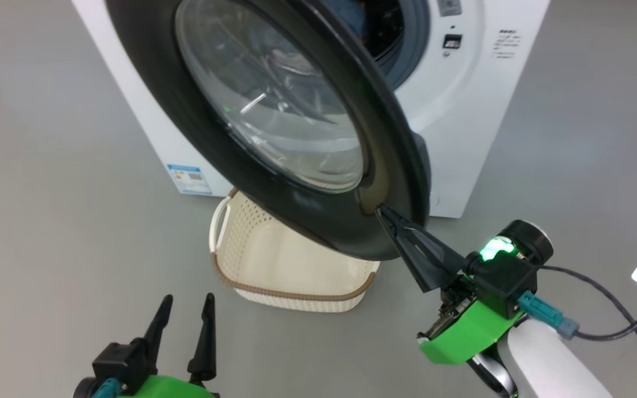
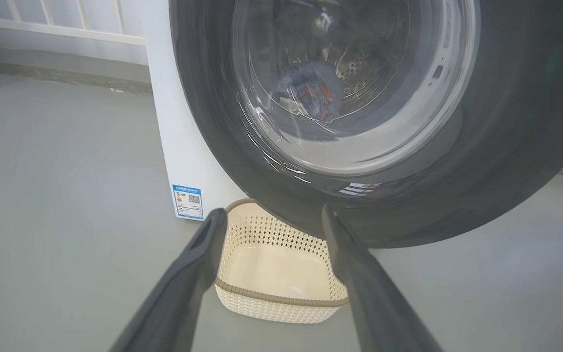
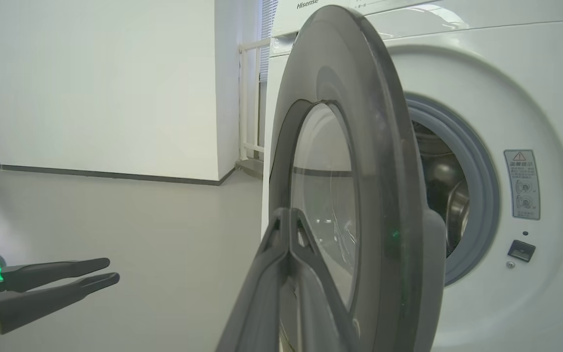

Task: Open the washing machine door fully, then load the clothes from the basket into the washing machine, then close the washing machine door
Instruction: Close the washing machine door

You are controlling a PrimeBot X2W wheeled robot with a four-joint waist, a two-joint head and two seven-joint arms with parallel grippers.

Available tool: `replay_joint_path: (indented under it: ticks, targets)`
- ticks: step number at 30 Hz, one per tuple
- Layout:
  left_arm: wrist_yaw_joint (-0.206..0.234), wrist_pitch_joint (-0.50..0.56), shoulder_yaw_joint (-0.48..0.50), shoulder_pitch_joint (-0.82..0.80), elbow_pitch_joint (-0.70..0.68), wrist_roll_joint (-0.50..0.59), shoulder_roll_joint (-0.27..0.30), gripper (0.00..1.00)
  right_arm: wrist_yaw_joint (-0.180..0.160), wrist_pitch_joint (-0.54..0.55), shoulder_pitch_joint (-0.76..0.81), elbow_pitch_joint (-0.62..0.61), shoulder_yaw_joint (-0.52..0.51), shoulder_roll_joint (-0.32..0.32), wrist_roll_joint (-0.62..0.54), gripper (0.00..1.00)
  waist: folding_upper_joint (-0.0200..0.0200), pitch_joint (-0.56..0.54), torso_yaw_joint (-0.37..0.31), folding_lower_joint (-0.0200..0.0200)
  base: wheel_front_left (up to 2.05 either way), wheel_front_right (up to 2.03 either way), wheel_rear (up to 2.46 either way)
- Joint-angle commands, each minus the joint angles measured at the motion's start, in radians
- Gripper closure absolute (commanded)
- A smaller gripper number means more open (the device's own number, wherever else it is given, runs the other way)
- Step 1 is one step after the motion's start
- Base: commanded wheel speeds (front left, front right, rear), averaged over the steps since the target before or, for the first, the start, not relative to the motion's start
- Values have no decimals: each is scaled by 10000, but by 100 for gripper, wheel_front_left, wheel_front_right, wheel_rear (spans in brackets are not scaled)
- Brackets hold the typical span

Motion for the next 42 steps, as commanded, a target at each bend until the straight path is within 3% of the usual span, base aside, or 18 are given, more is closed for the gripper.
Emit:
replay_joint_path:
  ticks: [1,11,27,42]
  targets:
    - [105,-66,244,-430,-307,-83,94,0,16,-46,-311,-144,151,6,183,100,0,293,285,0,0,0,0]
    - [361,-66,-8,-575,-568,-299,93,0,16,-46,-636,377,-212,-172,313,100,0,860,531,0,0,0,0]
    - [491,-66,-132,-706,-690,-357,93,0,16,-46,-1167,433,-599,-313,412,100,0,1513,295,0,0,0,0]
    - [533,-66,-520,-763,-828,-323,93,0,16,-46,-1639,263,-1531,-871,561,100,0,2437,496,0,0,0,0]
